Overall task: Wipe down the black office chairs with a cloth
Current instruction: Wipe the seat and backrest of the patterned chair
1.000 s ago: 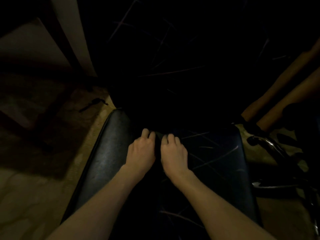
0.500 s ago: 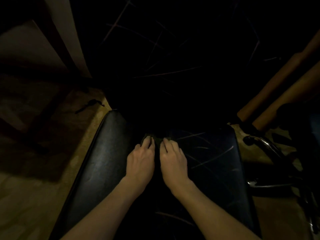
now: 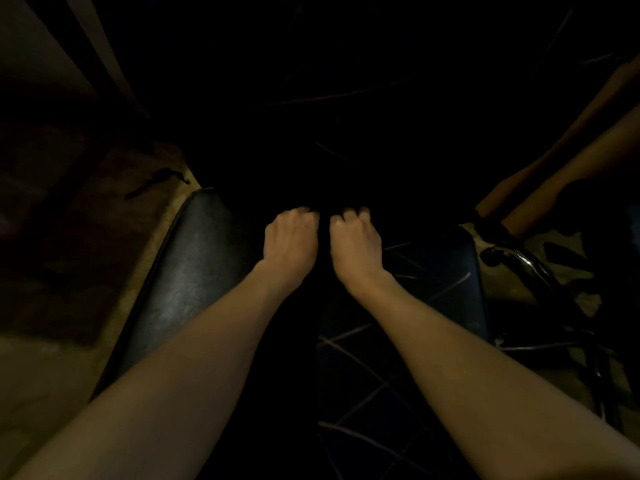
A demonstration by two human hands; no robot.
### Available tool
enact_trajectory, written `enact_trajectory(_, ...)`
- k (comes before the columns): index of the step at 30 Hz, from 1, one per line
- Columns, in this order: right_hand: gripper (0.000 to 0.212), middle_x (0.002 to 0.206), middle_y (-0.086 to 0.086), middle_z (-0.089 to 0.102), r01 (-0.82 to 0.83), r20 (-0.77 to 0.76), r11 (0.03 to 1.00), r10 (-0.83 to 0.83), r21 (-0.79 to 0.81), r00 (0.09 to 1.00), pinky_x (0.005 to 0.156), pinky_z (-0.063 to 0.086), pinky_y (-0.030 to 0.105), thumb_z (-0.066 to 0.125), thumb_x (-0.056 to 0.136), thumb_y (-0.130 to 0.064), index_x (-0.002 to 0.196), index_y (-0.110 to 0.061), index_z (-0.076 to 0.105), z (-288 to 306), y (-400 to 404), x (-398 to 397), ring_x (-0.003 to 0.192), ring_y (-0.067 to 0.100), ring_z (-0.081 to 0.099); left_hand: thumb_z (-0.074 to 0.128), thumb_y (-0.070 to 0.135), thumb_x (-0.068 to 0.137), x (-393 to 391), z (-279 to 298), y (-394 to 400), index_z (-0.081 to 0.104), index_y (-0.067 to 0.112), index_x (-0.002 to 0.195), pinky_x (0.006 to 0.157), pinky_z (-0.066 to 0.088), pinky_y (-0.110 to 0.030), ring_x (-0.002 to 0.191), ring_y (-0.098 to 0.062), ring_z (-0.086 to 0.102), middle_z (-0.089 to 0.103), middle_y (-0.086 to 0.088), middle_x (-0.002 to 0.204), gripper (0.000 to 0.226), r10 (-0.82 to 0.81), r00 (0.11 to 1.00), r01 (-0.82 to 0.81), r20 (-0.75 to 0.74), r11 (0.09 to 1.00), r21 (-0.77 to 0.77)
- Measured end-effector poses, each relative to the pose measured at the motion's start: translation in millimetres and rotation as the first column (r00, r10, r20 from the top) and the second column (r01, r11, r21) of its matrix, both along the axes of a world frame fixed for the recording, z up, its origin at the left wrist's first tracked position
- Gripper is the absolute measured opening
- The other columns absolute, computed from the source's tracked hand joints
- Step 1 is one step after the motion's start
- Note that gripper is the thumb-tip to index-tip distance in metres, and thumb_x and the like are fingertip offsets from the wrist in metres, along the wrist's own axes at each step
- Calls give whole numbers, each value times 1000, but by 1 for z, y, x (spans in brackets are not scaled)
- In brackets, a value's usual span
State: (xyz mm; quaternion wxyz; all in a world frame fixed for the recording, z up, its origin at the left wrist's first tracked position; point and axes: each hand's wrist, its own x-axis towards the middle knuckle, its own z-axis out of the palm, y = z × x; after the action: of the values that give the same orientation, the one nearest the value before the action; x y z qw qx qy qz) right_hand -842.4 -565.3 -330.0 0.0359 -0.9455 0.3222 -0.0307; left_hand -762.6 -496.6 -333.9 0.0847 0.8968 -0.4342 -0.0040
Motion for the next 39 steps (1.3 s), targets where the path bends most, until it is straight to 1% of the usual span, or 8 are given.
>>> enact_trajectory(4,27,124,14,52,-20,1,999,20,33,1000,83,45,32,47,94,-1,119,-1,57,3,17,-17,120,33,40,44,8,97,-10,2,19,62,11,115,69,46,-38,103,-31,62,63,-7,120,25,-67,998,66,12,998,15)
enact_trajectory(10,43,131,13,47,-67,-39,995,70,68,997,89,44,31,57,90,-7,132,-1,50,8,62,-58,119,31,38,51,7,93,-38,-4,75,54,12,135,80,51,-38,113,-29,54,43,-3,151,42,-140,989,140,-50,990,-10)
enact_trajectory(17,44,133,12,43,-83,-108,989,97,124,989,92,44,30,59,92,-14,133,-4,48,21,122,-98,118,29,37,56,22,95,-82,8,144,62,16,122,64,51,-36,94,-25,59,42,-8,129,29,-110,990,105,-91,992,-64)
enact_trajectory(24,45,133,12,42,-98,-122,983,117,156,986,96,42,31,53,94,-11,137,-3,44,30,173,-138,117,29,38,56,16,92,-128,15,191,21,18,153,67,48,-31,99,-22,59,24,-3,149,70,-25,996,26,-87,1000,12)
enact_trajectory(26,47,134,13,42,-101,-119,981,122,167,985,97,43,32,51,94,-9,139,-2,41,31,184,-150,117,29,38,65,14,85,-139,17,207,39,19,145,57,49,-32,86,-23,64,39,-3,143,65,-56,995,53,-87,998,-37)
enact_trajectory(29,50,136,13,40,-114,-132,975,141,191,981,98,42,34,50,94,-8,142,-1,37,34,203,-168,118,30,37,84,9,63,-155,18,228,71,15,108,38,45,-28,62,-21,65,65,-1,113,48,-147,989,147,-28,989,-28)
enact_trajectory(35,66,145,13,32,-124,-148,964,161,233,976,102,42,33,59,89,-7,147,-2,29,31,225,-195,125,30,34,91,7,45,-174,12,244,77,14,97,36,46,-25,58,-19,65,74,0,108,54,-151,989,151,6,988,42)
enact_trajectory(39,55,142,12,35,-126,-96,968,150,217,984,97,44,31,54,92,-5,144,-3,36,30,205,-177,121,28,36,94,9,44,-160,8,225,78,14,94,37,46,-22,59,-18,64,74,1,106,53,-170,985,170,3,984,51)
